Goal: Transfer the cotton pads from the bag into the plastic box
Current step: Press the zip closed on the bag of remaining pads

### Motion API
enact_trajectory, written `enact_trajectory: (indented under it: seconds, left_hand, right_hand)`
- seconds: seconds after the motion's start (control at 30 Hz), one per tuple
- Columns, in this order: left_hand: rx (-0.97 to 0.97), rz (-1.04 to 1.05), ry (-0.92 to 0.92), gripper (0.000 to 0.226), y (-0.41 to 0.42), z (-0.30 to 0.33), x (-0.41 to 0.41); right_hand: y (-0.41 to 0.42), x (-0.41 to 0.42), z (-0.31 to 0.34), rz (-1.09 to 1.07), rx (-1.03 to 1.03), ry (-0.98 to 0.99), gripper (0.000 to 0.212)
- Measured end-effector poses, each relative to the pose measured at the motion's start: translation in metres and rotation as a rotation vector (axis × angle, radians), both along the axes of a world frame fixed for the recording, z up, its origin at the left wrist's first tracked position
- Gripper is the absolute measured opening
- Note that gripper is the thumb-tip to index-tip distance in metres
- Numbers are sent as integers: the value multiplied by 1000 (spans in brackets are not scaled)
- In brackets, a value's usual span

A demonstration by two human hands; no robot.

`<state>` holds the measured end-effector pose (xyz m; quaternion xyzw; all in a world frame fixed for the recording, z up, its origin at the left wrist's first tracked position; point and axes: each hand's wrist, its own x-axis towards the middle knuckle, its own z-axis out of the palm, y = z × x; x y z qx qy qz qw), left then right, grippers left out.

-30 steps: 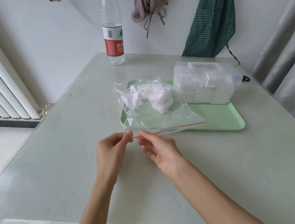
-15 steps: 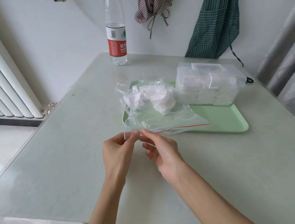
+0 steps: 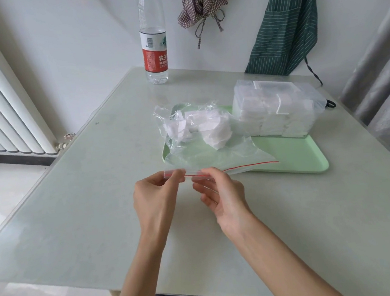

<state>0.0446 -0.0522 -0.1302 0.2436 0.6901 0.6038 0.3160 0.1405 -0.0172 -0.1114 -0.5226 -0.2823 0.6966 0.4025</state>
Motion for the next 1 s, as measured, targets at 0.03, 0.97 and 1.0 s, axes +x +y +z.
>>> enact_trajectory:
  seconds: [0.03, 0.97, 1.0]
  left_hand:
    - [5, 15, -30, 16, 0, 0, 1]
    - [48, -29, -195, 12, 3, 1, 13]
    - [36, -21, -186, 13, 3, -1, 13]
  right_hand:
    - [-1, -1, -1, 4, 21, -29, 12]
    - [-13, 3, -3, -140, 68, 1, 20]
    - [-14, 1, -3, -167, 78, -26, 21]
